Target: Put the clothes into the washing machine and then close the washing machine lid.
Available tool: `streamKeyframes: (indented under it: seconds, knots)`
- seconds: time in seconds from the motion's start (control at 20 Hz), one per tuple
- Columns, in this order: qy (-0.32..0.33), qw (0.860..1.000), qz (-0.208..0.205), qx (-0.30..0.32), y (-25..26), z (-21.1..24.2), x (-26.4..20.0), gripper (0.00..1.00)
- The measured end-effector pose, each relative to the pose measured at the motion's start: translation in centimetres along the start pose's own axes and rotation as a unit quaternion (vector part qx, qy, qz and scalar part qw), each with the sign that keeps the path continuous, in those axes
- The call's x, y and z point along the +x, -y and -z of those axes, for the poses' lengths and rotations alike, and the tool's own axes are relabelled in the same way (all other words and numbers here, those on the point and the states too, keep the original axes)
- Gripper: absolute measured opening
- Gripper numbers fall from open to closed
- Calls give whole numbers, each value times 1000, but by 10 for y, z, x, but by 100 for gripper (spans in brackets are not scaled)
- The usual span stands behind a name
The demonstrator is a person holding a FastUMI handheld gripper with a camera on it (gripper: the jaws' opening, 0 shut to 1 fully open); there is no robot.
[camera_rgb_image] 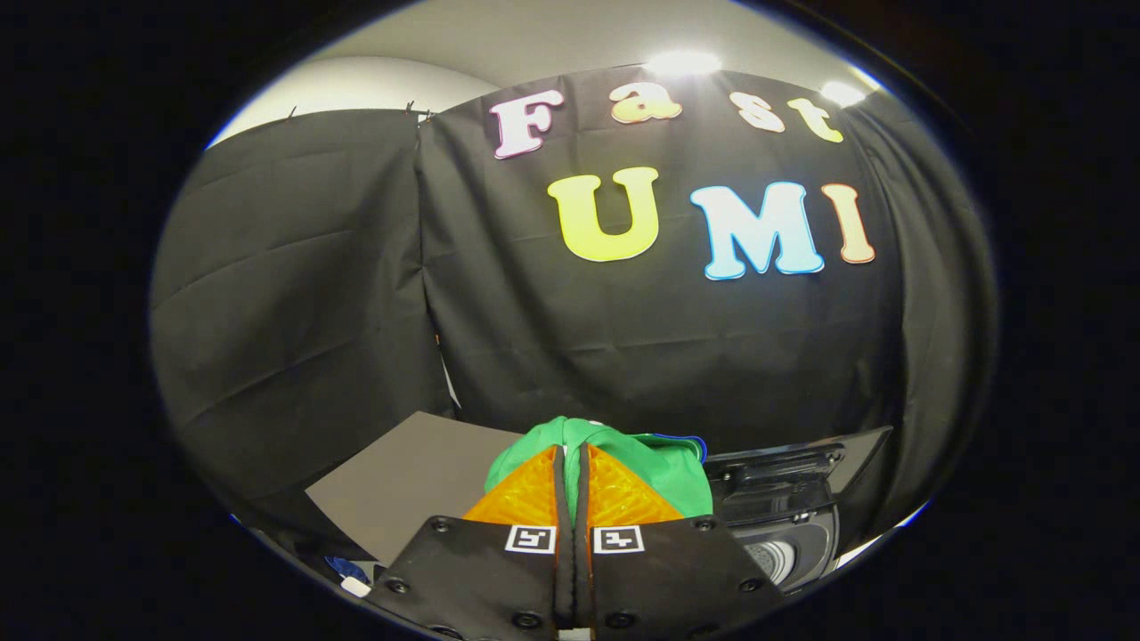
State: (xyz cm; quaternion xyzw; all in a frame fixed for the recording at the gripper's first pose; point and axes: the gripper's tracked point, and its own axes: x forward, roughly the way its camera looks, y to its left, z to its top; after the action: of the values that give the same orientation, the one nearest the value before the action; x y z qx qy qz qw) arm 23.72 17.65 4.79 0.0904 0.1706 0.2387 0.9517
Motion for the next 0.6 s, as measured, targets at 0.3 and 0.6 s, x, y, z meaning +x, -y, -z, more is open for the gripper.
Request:
streamKeyframes:
  seconds: [0.3,0.6]
  knots:
    - [13,999,29,0,57,-12,-17,2]
    - [20,998,55,11,110,-13,-30,2]
